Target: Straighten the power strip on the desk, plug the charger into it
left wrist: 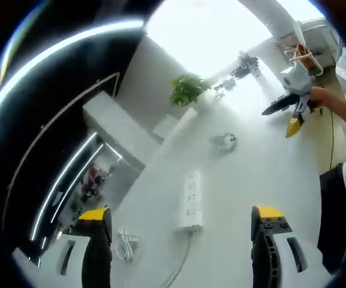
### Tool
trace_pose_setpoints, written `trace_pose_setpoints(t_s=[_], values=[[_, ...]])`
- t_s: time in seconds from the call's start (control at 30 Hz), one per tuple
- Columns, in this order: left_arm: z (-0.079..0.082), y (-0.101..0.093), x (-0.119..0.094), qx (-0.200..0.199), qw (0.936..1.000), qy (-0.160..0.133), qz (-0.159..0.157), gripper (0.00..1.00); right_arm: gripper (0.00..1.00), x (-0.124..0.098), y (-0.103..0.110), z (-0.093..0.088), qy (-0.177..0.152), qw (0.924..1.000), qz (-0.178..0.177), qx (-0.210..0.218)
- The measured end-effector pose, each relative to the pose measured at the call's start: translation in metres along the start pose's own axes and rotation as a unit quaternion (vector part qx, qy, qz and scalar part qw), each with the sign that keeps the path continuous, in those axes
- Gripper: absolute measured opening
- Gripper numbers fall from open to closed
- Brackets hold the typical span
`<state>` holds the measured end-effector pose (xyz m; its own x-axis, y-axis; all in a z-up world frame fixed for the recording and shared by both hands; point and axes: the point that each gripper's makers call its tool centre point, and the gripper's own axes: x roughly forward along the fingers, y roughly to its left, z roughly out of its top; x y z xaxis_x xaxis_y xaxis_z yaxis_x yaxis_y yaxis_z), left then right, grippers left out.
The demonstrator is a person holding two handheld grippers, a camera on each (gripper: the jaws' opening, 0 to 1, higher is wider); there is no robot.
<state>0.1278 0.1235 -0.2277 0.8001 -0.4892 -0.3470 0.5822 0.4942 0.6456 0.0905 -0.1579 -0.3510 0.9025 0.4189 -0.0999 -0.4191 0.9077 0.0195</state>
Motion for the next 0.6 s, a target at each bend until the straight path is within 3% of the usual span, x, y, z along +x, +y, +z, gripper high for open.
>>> trace_pose_setpoints(t_s=[0.17,0.6], values=[[0.004,0.001,0.013,0.019,0.9993,0.014,-0.029,0.99,0.99,0.0,0.0,0.0,0.001,1.0,-0.001,0.002],[0.005,0.013,0.042,0.019,0.9954,0.045,-0.083,0.99,0.99,-0.001,0.001,0.004,-0.003,1.0,0.001,0.0]])
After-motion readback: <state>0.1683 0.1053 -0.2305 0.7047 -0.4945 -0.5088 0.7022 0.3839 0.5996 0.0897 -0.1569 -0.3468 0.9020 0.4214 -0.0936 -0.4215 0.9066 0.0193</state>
